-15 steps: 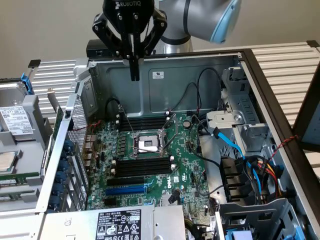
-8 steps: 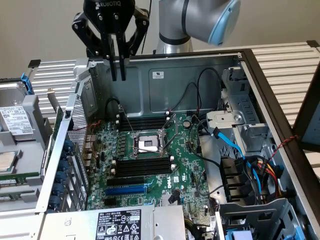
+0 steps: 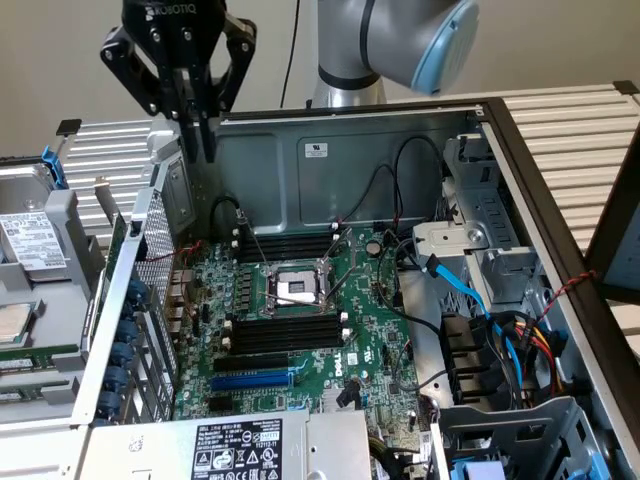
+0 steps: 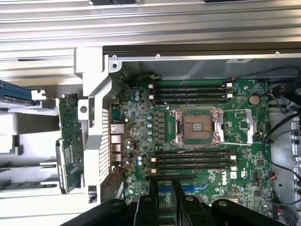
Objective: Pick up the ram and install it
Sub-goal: 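Reach for the ram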
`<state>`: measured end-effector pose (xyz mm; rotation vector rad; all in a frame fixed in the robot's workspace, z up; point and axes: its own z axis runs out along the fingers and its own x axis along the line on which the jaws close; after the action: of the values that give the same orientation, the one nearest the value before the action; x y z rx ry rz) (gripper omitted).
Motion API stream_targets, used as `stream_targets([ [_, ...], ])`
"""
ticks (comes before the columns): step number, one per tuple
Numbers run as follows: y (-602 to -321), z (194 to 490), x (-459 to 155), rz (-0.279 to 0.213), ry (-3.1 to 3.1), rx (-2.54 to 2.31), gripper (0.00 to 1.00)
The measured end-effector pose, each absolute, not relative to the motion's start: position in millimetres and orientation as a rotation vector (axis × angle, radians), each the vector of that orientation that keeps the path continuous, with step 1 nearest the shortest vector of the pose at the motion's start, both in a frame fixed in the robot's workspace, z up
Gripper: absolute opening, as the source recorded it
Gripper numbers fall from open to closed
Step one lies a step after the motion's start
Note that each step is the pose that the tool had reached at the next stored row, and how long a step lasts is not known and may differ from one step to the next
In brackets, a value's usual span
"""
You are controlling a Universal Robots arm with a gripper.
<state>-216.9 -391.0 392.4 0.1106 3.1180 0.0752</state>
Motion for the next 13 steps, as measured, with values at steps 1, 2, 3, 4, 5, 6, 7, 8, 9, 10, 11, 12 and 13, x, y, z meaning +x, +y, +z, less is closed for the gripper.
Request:
stream_targets([
  [1, -390.7, 392.3, -221.5, 0.075, 3.118, 0.111, 0.25],
  [2, -390.5, 392.2, -226.0, 0.075, 3.118, 0.110, 0.25],
  [3, -390.2, 392.0, -230.4, 0.075, 3.118, 0.110, 0.25],
  [4, -389.9, 391.7, -235.3, 0.075, 3.118, 0.111, 0.25],
  [5, -389.6, 391.4, -239.9, 0.075, 3.118, 0.110, 0.25],
  [6, -389.4, 391.1, -244.4, 0.075, 3.118, 0.110, 0.25],
  [7, -389.1, 390.7, -248.8, 0.075, 3.118, 0.110, 0.25],
  [8, -388.7, 390.3, -253.5, 0.075, 3.118, 0.110, 0.25],
  [9, -388.5, 390.1, -257.9, 0.075, 3.118, 0.111, 0.25],
  [10, -388.3, 389.8, -262.7, 0.075, 3.118, 0.110, 0.25],
  [11, -388.2, 389.5, -267.2, 0.075, 3.118, 0.110, 0.25],
  [12, -388.1, 389.4, -271.7, 0.075, 3.118, 0.110, 0.25],
  [13, -388.0, 389.1, -276.3, 0.075, 3.118, 0.110, 0.25],
])
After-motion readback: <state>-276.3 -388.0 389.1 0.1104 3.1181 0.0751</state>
